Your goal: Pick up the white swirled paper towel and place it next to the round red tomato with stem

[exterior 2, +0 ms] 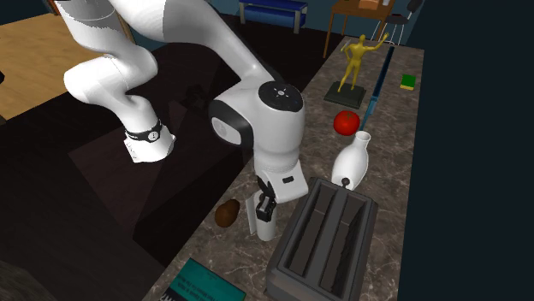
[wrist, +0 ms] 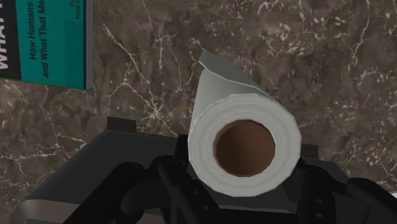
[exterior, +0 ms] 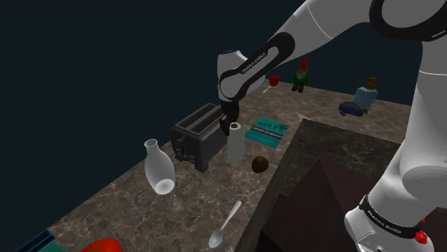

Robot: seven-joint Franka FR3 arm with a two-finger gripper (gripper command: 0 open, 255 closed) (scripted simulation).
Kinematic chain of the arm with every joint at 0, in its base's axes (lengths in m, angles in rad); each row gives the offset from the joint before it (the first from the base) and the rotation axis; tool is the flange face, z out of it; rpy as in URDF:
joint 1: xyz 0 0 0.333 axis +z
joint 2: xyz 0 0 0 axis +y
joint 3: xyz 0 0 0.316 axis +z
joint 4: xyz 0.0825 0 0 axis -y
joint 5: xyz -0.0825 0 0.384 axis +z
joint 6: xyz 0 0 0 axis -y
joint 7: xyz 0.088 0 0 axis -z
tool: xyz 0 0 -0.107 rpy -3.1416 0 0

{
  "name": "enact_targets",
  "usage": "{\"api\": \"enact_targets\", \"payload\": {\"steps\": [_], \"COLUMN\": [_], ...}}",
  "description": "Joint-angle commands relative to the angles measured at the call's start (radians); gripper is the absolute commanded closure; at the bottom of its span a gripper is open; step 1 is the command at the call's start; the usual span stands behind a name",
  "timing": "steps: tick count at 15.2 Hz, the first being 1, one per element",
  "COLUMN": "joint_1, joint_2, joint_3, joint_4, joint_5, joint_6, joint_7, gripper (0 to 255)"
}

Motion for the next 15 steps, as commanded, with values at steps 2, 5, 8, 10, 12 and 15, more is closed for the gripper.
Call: {"api": "enact_targets", "payload": {"steps": [2, 5, 8, 10, 12, 15], "joint_1": [0.0, 0.0, -0.001, -0.001, -0.002, -0.002], "joint_2": [0.0, 0.001, -0.017, -0.033, -0.048, -0.07], "joint_3": [0.0, 0.0, 0.001, 0.001, 0.002, 0.003], "joint_4": [0.0, 0.0, 0.006, 0.013, 0.022, 0.036], "joint_5": [0.0, 0.0, 0.002, 0.004, 0.007, 0.01], "joint_6": [0.0, 0.0, -0.023, -0.046, -0.07, -0.106], "joint_7": [0.0, 0.0, -0.002, -0.004, -0.005, -0.008], "gripper": [255, 255, 255, 255, 255, 255]}}
